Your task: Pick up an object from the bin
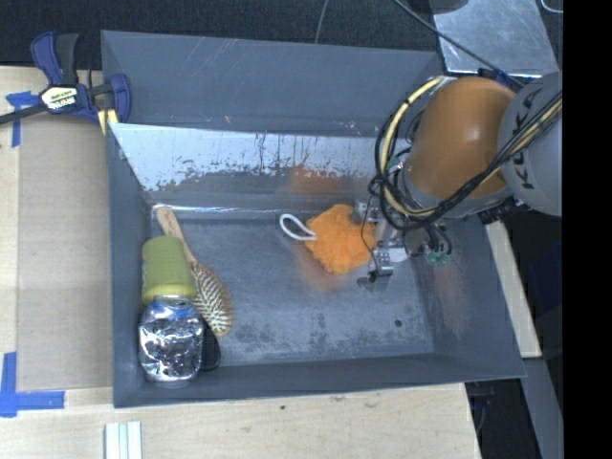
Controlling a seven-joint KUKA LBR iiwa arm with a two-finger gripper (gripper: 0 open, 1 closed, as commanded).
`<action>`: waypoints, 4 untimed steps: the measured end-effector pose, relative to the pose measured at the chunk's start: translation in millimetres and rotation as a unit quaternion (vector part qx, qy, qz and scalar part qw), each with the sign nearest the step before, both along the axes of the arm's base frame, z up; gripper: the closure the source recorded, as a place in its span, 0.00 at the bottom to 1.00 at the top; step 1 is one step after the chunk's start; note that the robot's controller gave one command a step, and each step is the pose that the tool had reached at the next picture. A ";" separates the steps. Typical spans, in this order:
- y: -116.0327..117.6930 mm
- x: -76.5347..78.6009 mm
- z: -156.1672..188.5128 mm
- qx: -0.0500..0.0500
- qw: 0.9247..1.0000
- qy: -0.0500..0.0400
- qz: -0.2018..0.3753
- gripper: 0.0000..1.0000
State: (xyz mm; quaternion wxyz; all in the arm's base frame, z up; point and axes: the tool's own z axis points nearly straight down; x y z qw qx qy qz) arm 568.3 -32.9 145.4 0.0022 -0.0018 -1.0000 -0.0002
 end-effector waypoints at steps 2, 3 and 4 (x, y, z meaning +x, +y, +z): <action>72.3 20.2 0.7 0.001 0.999 -0.008 -0.037 1.00; 80.1 59.8 51.3 0.001 0.988 -0.014 0.153 1.00; 137.5 48.1 89.2 0.003 0.999 -0.018 0.036 1.00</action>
Offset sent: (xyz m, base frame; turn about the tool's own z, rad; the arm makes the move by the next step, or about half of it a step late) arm 0.0000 0.0000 0.0000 0.0000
